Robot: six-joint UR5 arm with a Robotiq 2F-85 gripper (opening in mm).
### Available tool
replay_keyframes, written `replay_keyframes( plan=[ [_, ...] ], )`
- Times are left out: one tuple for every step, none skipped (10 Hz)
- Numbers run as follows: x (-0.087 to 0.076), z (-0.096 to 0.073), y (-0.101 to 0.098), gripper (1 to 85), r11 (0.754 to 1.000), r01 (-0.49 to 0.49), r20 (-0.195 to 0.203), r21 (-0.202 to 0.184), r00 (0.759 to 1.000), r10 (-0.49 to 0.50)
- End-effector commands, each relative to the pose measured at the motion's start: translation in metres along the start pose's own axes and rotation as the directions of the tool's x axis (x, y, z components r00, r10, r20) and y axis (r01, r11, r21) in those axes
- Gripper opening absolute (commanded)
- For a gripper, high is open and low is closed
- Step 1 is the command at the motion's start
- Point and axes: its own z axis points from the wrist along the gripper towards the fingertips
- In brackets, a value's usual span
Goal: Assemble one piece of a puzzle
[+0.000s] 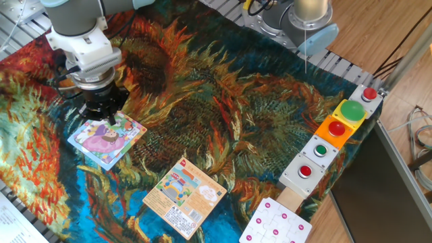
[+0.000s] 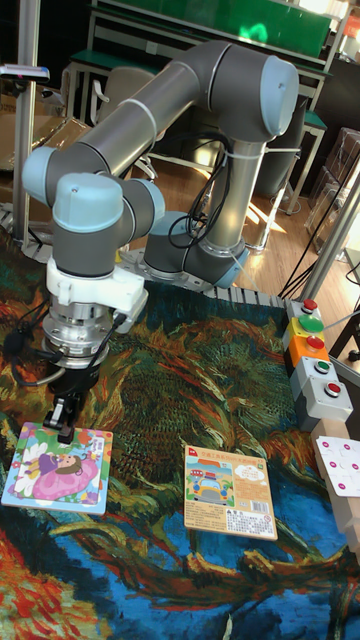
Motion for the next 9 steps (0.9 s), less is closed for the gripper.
replay_keyframes(
  plan=[
    [-0.003, -0.002, -0.006, 1.3, 0.996, -0.082, 0.016, 0.018, 0.997, 0.082],
    [-0.009, -0.001, -0.002, 1.3, 0.994, -0.105, 0.023, 0.004, 0.994, 0.105],
    [-0.013, 0.0, 0.0, 1.3, 0.993, -0.114, 0.027, 0.001, 0.993, 0.114],
    [-0.011, 0.0, 0.001, 1.3, 0.993, -0.121, 0.022, 0.007, 0.992, 0.121],
    [-0.003, -0.004, -0.002, 1.3, 0.995, -0.103, 0.008, 0.014, 0.995, 0.102],
    [0.003, -0.009, -0.006, 1.3, 0.996, -0.087, -0.011, 0.014, 0.996, 0.087],
    [0.006, -0.01, -0.006, 1.3, 0.996, -0.086, -0.02, 0.016, 0.996, 0.086],
    [0.008, -0.01, -0.008, 1.3, 0.996, -0.087, -0.027, 0.021, 0.996, 0.088],
    [0.01, -0.01, -0.011, 1.3, 0.995, -0.091, -0.036, 0.034, 0.995, 0.093]
  ],
)
